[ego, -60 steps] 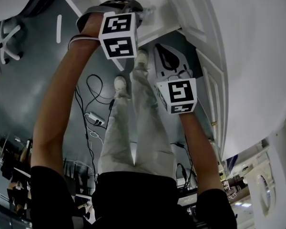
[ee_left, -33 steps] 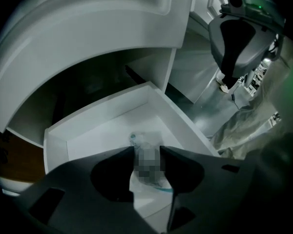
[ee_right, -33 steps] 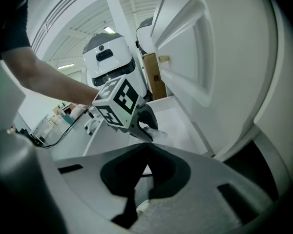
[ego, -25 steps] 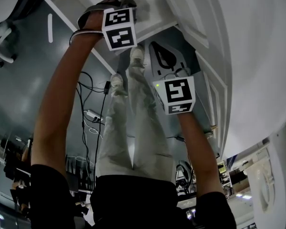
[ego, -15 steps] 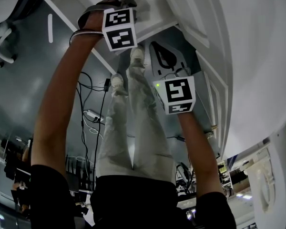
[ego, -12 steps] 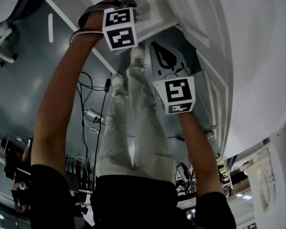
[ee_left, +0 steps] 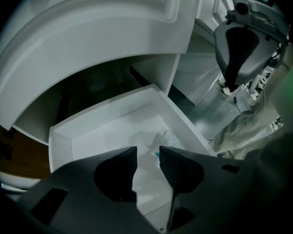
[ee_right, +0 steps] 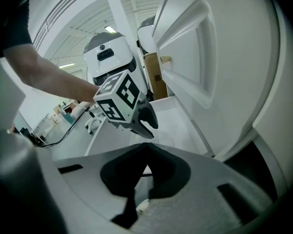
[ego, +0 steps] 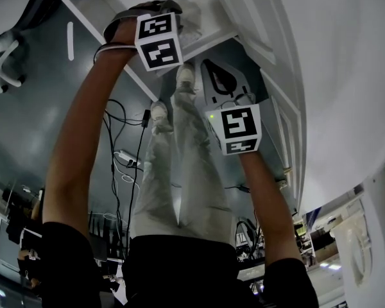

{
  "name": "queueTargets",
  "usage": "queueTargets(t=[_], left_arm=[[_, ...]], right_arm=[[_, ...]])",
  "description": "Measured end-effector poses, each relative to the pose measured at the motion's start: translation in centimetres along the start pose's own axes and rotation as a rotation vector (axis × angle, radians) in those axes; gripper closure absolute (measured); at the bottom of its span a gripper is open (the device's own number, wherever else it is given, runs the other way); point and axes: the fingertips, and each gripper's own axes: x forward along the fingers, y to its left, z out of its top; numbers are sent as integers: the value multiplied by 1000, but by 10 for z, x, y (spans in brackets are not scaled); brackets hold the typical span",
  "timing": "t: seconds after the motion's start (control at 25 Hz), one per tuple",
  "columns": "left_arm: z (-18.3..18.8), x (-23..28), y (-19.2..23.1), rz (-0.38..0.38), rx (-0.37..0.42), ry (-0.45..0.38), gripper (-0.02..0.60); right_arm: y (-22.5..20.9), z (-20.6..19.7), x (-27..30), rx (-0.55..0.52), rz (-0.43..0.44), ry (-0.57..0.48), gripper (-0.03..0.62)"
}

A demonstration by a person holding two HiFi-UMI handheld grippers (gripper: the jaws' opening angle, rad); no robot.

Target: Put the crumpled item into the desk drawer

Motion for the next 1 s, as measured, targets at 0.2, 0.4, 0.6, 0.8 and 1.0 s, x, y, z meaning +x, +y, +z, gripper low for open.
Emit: queueTargets(t=[0.2, 0.4, 0.6, 0.8, 1.0], left_arm=[[3, -7, 6, 19, -3, -11, 491], [0, -15, 6, 28, -15, -5, 538], [7, -29, 8, 44, -72, -35, 561], [18, -51, 3, 38, -88, -63, 568], [27, -79, 5, 69, -93, -82, 571]], right_arm=[[-3, 3, -1, 9, -12, 2, 602], [-2, 8, -6, 3, -8, 0, 602], [0, 13, -16, -4, -8, 2, 603], [3, 22, -28, 3, -11, -5, 603], [8, 35, -41, 1, -17, -16, 603]])
